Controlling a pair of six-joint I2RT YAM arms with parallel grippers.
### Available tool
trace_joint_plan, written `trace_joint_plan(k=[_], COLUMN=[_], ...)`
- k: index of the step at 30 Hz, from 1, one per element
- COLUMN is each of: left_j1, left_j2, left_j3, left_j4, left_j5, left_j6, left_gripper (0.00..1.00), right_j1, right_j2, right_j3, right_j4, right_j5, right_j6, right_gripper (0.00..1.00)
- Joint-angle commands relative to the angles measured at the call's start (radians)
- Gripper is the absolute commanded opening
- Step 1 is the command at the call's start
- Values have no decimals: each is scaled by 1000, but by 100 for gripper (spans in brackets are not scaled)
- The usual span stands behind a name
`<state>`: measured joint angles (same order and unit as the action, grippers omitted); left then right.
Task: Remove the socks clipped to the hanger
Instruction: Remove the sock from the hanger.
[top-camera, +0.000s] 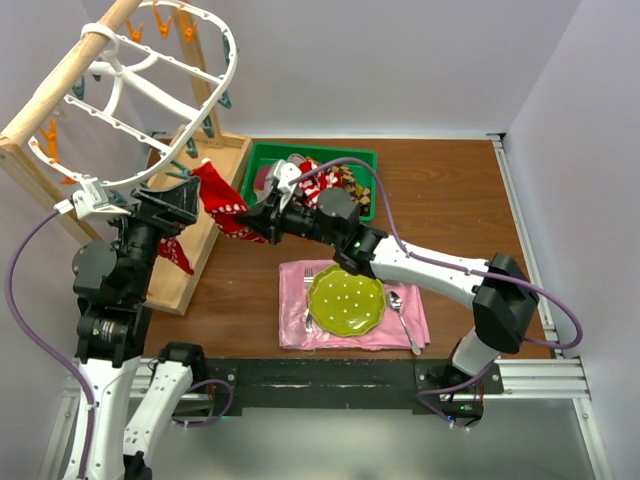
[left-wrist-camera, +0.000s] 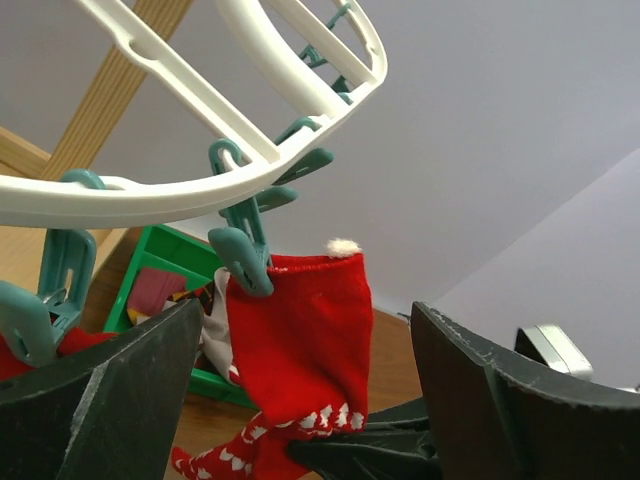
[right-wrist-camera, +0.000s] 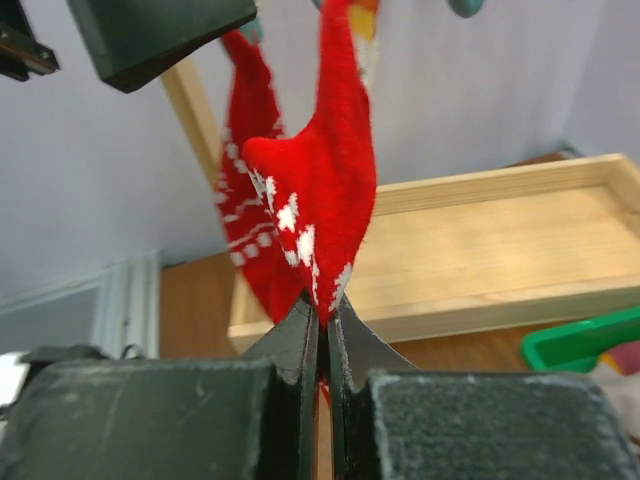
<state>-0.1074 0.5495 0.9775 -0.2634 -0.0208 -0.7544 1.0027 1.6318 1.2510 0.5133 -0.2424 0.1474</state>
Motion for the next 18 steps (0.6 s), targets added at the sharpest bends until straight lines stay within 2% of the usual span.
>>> trace_joint_plan(k=[1, 3, 8, 18], left_j1=[-3, -3, -3, -3], left_j2=[1, 0, 3, 23], left_j3=[44, 47, 38, 23], left_j4=[26, 26, 29, 69], left_j5=[62, 67, 70, 74], left_j6=[43, 46, 46, 38], left_gripper=[91, 91, 91, 85], right_j1=[-61, -102, -147, -217], right_j2=[25, 54, 102, 163], right_j3=[60, 64, 106, 110], right_j4=[91, 187, 309, 744], right_j5=[-373, -438, -584, -728], right_j6=[249, 367, 544, 1003], right_gripper=[0, 0, 0, 0])
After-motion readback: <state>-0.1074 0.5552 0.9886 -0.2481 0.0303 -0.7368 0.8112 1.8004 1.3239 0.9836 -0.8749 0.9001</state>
